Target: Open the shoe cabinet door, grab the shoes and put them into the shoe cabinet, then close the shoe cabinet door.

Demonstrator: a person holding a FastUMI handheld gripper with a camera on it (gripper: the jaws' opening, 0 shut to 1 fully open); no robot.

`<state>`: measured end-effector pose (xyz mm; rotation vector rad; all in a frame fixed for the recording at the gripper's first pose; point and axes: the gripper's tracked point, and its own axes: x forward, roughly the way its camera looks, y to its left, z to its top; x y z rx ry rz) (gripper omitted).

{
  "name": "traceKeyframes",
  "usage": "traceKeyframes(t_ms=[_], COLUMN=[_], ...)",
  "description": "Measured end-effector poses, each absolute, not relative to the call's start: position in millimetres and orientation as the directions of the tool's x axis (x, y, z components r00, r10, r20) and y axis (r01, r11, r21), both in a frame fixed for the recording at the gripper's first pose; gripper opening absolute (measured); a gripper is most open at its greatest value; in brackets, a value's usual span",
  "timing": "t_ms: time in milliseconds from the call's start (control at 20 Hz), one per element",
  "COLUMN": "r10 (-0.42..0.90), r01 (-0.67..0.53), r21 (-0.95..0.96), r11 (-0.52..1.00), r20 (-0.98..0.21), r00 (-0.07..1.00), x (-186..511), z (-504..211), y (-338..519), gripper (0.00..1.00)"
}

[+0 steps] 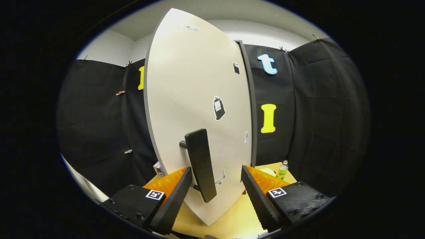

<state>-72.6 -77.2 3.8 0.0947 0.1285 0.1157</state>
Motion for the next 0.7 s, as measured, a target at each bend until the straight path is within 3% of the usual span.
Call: traceKeyframes(t_ms=[350,700], r10=[0.203,0.220], r01=[-0.198,-0.215], r21=[0.069,0.059], r11=[0.978,0.975], r20=[-0.085,-0.099], r00=[0.976,0.970], x=[-42,-35], z=[3,-4], y=[-4,4], gripper=[0.97,0.97])
